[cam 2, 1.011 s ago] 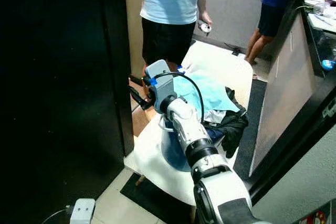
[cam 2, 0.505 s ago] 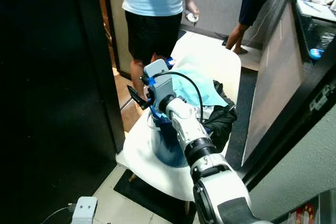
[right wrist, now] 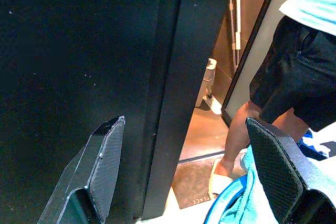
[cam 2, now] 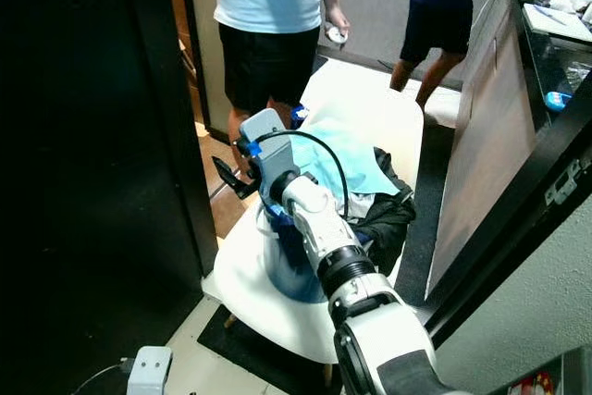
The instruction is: Clothes washing
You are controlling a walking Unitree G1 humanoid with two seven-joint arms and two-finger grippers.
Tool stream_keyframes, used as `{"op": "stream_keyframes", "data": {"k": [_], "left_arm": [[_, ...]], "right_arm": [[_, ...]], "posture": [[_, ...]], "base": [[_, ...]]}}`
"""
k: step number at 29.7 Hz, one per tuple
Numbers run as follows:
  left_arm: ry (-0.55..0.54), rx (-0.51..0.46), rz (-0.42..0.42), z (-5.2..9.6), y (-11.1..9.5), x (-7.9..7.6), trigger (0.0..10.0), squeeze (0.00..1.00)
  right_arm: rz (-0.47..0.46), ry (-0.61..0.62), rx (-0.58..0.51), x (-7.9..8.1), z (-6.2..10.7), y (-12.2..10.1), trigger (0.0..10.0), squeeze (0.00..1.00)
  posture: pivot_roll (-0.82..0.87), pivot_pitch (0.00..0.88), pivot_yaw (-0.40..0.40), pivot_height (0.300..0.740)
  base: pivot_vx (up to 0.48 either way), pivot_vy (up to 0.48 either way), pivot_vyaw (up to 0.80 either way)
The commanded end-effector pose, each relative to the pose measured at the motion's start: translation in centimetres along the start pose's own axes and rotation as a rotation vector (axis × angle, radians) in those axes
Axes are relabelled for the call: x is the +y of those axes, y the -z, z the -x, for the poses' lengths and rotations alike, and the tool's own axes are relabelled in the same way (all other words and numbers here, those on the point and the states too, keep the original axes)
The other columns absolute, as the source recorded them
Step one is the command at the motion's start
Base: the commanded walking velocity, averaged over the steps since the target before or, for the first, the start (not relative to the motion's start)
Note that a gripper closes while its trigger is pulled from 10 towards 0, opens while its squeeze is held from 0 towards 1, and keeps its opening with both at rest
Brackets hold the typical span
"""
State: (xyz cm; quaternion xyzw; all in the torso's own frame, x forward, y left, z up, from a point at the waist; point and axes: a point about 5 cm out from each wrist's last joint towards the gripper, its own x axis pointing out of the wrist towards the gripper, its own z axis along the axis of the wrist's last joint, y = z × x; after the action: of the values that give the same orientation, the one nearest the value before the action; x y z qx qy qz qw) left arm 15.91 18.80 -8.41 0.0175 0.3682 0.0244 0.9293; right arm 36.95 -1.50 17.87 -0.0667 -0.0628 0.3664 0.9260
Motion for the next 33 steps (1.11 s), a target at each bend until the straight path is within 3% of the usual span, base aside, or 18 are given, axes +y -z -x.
{"op": "stream_keyframes", "data": {"k": [1, 12, 33], "left_arm": [[0.011, 0.018, 0.002, 0.2, 0.5, -0.4, 10.0, 0.00], [0.018, 0.017, -0.005, 0.2, 0.6, -0.3, 10.0, 0.00], [0.028, 0.021, 0.008, 0.3, 0.7, -0.6, 10.0, 0.00]], "right_arm": [[0.015, -0.007, 0.001, 0.2, -0.2, -0.3, 10.0, 0.00], [0.021, -0.041, -0.005, 1.5, -0.5, -0.3, 10.0, 0.00], [0.028, -0.058, 0.009, 1.6, -0.6, -0.1, 10.0, 0.00]], "posture": [[0.19, 0.000, -0.100, 0.740], [0.19, 0.000, -0.097, 0.740], [0.20, 0.000, -0.108, 0.740]], "base": [[0.304, 0.000, 0.00], [0.302, 0.000, 0.00], [0.450, 0.000, 0.00]]}}
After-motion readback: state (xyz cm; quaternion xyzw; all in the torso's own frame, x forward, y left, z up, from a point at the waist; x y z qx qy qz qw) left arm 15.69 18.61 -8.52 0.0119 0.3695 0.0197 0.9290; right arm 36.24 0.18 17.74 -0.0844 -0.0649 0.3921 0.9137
